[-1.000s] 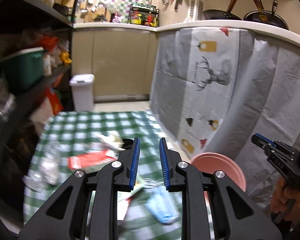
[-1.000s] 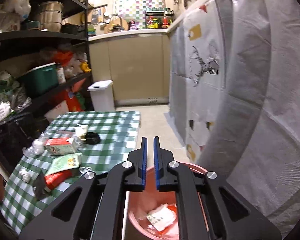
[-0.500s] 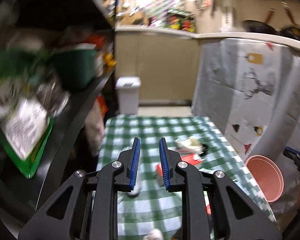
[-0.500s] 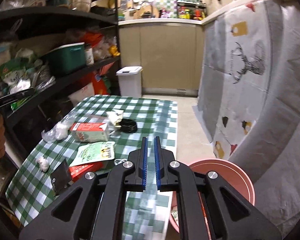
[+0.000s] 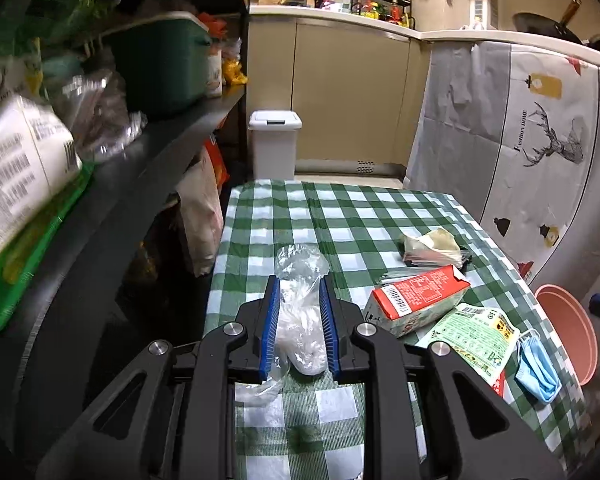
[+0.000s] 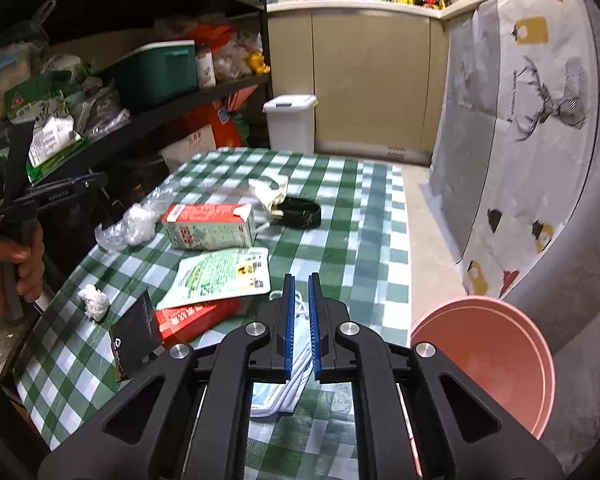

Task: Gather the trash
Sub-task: 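Grasp the clear plastic bag with the left tool while the right tool grasps the blue face mask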

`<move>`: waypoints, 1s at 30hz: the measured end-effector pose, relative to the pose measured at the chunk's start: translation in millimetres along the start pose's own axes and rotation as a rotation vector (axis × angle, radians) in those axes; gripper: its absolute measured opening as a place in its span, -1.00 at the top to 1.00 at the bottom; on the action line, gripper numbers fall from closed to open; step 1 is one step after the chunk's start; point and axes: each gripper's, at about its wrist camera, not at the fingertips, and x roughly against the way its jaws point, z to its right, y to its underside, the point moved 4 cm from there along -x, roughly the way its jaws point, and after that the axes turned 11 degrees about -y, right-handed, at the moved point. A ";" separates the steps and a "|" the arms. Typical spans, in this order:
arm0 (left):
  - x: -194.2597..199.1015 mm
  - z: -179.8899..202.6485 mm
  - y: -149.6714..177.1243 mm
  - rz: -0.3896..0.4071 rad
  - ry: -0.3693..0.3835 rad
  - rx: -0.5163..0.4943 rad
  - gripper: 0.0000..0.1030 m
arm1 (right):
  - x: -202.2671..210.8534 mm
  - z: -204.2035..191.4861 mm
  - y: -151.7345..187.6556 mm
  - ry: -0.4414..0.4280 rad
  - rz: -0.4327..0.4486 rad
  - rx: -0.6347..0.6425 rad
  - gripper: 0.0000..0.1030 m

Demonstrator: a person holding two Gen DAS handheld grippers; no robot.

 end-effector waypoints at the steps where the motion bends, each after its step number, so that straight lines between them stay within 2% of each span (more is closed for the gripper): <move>1: -6.0 -1.4 2.4 -0.017 0.008 0.012 0.60 | -4.0 0.2 1.6 -0.001 -0.010 -0.001 0.84; 3: -16.9 -1.4 7.5 -0.044 0.007 0.010 0.50 | -14.2 1.0 5.3 -0.006 -0.040 -0.006 0.78; 5: -24.2 1.5 11.2 -0.054 0.000 -0.011 0.18 | -23.5 1.9 8.7 -0.009 -0.068 -0.012 0.77; 11: -51.7 2.2 17.8 -0.107 -0.003 -0.008 -0.02 | -47.3 1.9 20.4 -0.038 -0.154 -0.021 0.77; 13: -60.3 2.8 20.7 -0.129 -0.008 -0.014 -0.08 | -54.7 2.1 26.3 -0.046 -0.191 -0.019 0.64; 15: -69.6 4.0 25.3 -0.158 -0.007 -0.024 -0.08 | -62.0 2.5 32.6 -0.041 -0.230 -0.011 0.56; 18: -78.3 7.4 31.4 -0.186 0.019 -0.034 -0.10 | -69.1 6.8 37.9 -0.044 -0.265 -0.027 0.56; 22: -80.1 15.9 32.4 -0.189 0.023 -0.062 -0.06 | -74.5 7.6 43.9 -0.066 -0.303 -0.041 0.54; 24: -79.9 18.8 32.8 -0.191 0.014 -0.080 -0.01 | -74.7 4.9 45.5 -0.066 -0.311 -0.028 0.60; 27: -77.2 20.3 31.2 -0.186 -0.003 -0.104 0.09 | -72.5 2.7 47.0 -0.070 -0.314 -0.018 0.89; 30: -70.0 18.6 26.2 -0.166 -0.022 -0.110 0.15 | -66.9 3.2 44.2 -0.065 -0.295 -0.004 0.95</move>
